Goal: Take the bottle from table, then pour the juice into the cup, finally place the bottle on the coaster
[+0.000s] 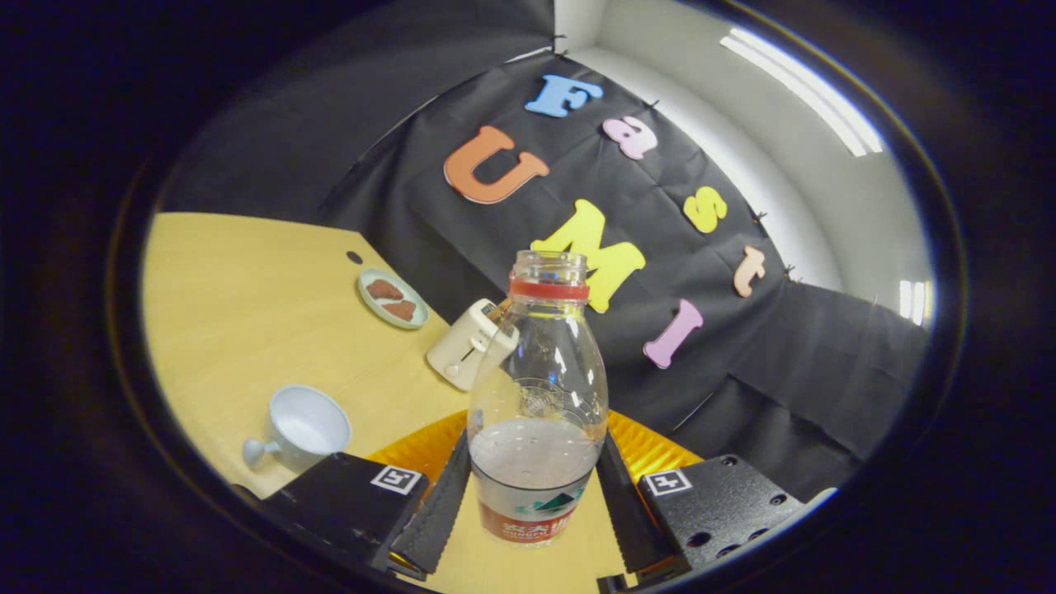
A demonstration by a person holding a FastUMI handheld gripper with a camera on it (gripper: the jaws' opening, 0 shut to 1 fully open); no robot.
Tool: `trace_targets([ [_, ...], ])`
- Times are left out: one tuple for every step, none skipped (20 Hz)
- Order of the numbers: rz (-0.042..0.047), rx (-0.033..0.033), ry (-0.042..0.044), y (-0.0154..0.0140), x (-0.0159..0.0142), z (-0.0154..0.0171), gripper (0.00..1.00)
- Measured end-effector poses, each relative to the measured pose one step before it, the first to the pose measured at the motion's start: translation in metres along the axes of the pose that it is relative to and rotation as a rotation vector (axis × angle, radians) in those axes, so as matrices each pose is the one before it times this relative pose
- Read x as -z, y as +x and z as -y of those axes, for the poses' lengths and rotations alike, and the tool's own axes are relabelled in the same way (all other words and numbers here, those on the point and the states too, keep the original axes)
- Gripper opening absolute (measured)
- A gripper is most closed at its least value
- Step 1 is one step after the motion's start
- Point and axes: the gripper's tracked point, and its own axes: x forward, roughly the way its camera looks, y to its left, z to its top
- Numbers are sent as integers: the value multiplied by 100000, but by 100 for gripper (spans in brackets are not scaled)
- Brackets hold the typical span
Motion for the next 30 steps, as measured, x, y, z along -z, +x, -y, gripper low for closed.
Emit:
trace_targets([
  [1396,817,4683,475,-225,661,83],
  [900,-225,4803,330,-255,203,83],
  [181,296,4641,402,34,109,83],
  [-34,-821,5259,444,70,53,83],
  [155,-748,5316,779,-37,155,83],
  [437,-717,4874,555,-114,227,83],
  [912,100,3826,1152,126,252,83],
  [1338,902,2436,1127,-103,534,83],
  [518,-401,2258,938,238,280,83],
  [-110,-1430,1781,892,375,-52,83],
  [-255,-696,1170,816,570,153,83],
  [-143,-784,1097,856,358,235,83],
  [-745,-277,672,800,527,358,83],
  [-886,-1547,2221,904,669,-38,83],
  [-1211,-1757,2517,975,730,-228,83],
  [-724,-2488,3124,932,638,-315,83],
  [-418,-2663,2316,872,651,-483,83],
  [-483,-590,1140,787,583,81,83],
  [568,-105,429,751,445,209,83],
  [707,683,-158,702,324,223,83],
  [-185,767,-115,565,633,131,83],
  [-656,513,1255,674,751,82,83],
  [-558,-362,2352,528,653,-126,83],
  [632,-200,2291,487,372,-129,83],
  [229,1247,860,353,451,451,83],
  [813,-280,1656,454,264,38,83],
  [-157,-289,308,382,591,-226,83],
  [329,-452,251,391,418,-147,83],
  [-477,171,-1235,472,688,-12,83],
  [-1214,981,-911,317,653,115,83],
])
